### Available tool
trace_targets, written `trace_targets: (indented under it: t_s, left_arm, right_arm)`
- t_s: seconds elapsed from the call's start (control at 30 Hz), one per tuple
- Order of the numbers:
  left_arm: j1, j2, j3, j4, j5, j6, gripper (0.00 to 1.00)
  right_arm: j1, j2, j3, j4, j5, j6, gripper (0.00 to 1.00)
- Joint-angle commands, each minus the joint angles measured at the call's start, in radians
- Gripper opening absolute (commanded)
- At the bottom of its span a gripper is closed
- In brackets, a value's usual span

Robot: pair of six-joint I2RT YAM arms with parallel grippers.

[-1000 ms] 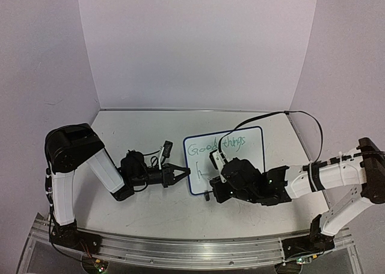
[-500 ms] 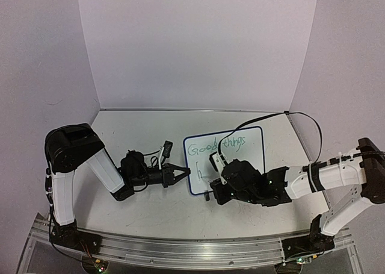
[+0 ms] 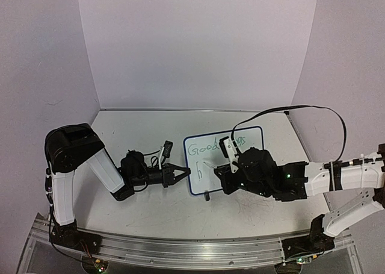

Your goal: Write a sentence on the whiteboard

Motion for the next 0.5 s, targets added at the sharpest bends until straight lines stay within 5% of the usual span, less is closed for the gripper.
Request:
trace_targets:
  t_s: [0.0, 0.47]
  left_arm:
    - [-0.001, -0.029, 0.004, 0.105, -0.028, -0.01, 0.0]
    - [-0.024, -0.11, 0.005, -0.062, -0.146, 0.051, 0.0]
  right_arm:
    - [-0.003, -0.038, -0.041, -0.007, 0.033, -0.018, 0.0]
    - [-0.004, -0.036, -0.08, 0.047, 0.044, -0.01, 0.0]
